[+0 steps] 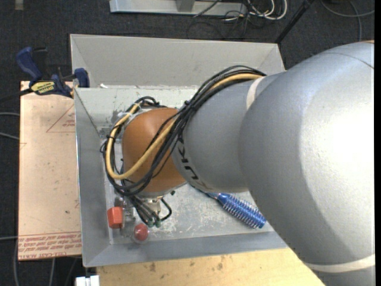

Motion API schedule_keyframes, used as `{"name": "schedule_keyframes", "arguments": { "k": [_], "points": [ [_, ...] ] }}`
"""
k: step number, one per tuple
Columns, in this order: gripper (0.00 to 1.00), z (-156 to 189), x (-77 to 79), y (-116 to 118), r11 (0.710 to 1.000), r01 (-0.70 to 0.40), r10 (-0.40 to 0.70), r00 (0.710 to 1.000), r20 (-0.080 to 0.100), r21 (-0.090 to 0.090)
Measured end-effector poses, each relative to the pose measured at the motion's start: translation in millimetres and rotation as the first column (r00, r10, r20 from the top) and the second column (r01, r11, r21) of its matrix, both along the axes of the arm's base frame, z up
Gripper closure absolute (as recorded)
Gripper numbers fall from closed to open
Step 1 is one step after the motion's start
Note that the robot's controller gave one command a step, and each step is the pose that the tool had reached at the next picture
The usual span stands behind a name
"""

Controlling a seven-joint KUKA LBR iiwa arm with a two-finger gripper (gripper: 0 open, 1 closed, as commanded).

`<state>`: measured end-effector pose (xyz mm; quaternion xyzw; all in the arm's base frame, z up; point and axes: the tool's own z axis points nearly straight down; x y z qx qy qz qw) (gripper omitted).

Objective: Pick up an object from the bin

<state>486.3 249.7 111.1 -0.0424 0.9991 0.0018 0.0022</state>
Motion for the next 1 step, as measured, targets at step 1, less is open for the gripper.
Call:
{"name": "schedule_keyframes", "arguments": {
  "k": [1],
  "points": [
    [1.00,77.5,2.1,1.2,1.000,0.000,0.000,1.000,0.004,0.002]
  ]
}}
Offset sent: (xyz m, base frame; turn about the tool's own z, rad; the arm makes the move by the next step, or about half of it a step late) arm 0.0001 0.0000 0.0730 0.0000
